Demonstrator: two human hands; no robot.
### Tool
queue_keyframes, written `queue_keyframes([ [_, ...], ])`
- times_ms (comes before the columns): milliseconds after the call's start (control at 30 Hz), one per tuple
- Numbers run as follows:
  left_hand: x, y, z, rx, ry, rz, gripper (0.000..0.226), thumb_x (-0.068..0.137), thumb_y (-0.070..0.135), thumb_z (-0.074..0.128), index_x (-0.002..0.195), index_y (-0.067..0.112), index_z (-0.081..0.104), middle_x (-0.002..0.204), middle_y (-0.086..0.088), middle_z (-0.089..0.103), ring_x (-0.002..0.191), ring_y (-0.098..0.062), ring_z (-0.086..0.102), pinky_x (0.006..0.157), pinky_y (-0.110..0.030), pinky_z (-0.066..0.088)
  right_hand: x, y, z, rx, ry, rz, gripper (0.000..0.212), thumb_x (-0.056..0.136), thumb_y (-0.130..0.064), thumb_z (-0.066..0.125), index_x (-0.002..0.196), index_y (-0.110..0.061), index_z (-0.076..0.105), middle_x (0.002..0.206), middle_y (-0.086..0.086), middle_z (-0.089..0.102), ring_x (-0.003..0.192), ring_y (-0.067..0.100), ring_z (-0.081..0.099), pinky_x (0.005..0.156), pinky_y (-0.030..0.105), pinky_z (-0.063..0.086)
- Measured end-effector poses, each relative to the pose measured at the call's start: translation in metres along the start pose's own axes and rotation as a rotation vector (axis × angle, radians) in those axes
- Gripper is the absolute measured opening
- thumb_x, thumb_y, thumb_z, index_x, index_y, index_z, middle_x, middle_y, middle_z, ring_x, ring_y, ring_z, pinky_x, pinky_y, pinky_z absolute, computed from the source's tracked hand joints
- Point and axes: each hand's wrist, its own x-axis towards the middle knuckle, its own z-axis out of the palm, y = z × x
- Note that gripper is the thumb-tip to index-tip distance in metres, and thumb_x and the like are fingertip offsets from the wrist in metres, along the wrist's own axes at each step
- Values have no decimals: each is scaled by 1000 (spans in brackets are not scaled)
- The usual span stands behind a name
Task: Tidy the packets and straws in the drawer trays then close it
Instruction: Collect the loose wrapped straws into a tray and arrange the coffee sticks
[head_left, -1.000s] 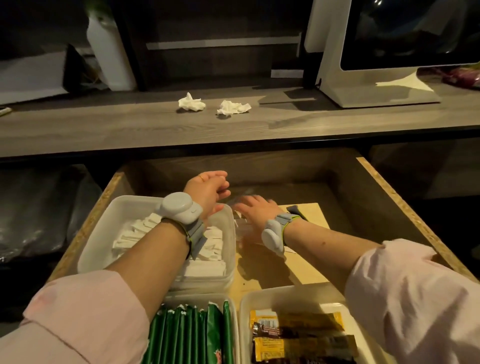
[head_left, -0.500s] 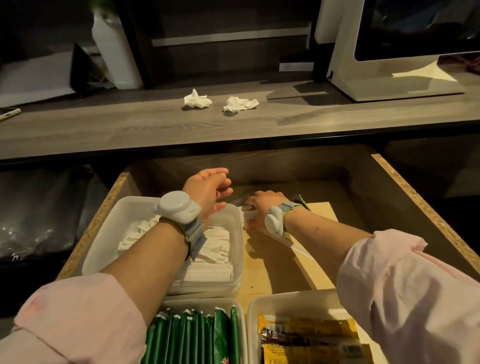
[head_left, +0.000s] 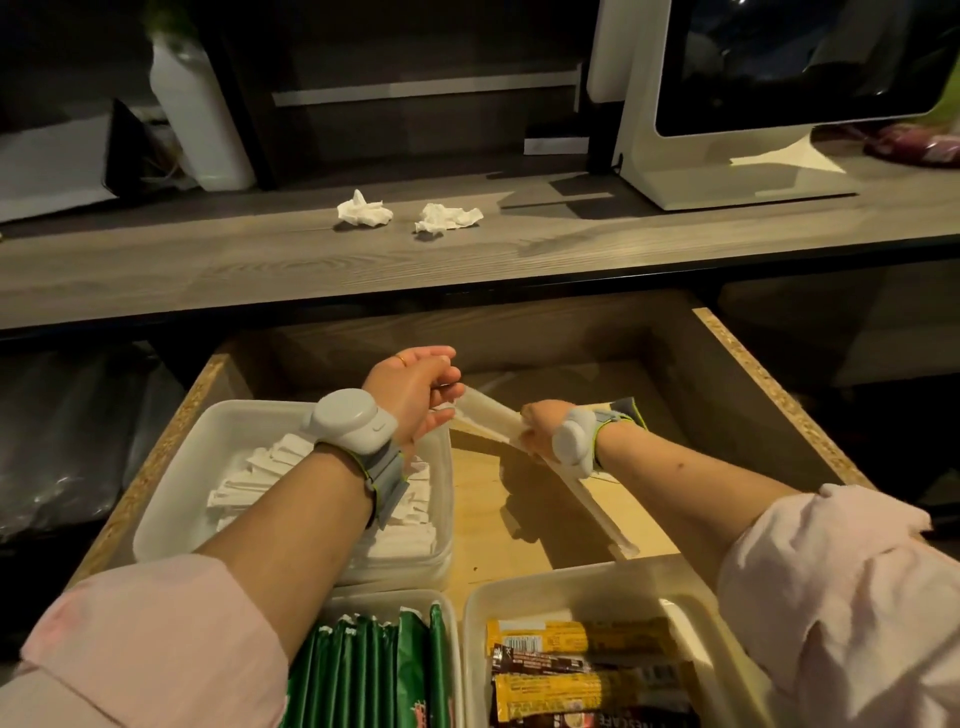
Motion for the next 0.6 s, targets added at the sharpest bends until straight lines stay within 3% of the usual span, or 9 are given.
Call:
queue_keyframes([
  [67,-1,-5,4,8,-18,-33,14,95,16,50,98,18,63,81,-3,63,77,-13,62,74,-29,54,-8,4,-6,117,68,-29,31,95,-21,50,120,-2,55,95,7,57,85,19,54,84,37,50],
  [167,-3,-6,17,7,8,-134,11,96,15,49,91,13,58,84,-5,58,78,-14,59,77,-30,52,-23,5,-15,427,84,-104,23,94,-17,50,114,-6,53,85,5,60,77,19,58,72,32,52],
  [300,-1,-5,29,13,21,-191,36,94,10,50,130,7,49,120,-11,58,116,-21,56,92,-35,48,-39,6,-21,738,120,-167,18,98,-20,49,115,-17,50,80,2,59,71,12,58,70,25,53],
  [400,2,-13,37,163,-59,-89,60,88,23,59,143,21,35,130,-5,53,115,-19,51,88,-38,48,-50,6,-19,859,100,-179,20,97,-20,50,117,-18,51,77,1,58,72,12,57,70,23,52],
  [533,-2,-18,53,84,-91,-86,39,90,31,56,126,18,51,120,-6,61,111,-24,56,91,-43,46,-62,6,-13,863,-6,-196,12,98,-24,49,100,-21,60,78,0,60,74,12,57,81,32,47],
  [600,-6,-18,59,25,-115,-62,27,93,32,53,115,18,58,120,-7,63,109,-27,59,94,-44,49,-65,4,-11,805,-13,-199,18,98,-28,48,103,-18,62,80,1,62,78,14,59,86,37,46],
])
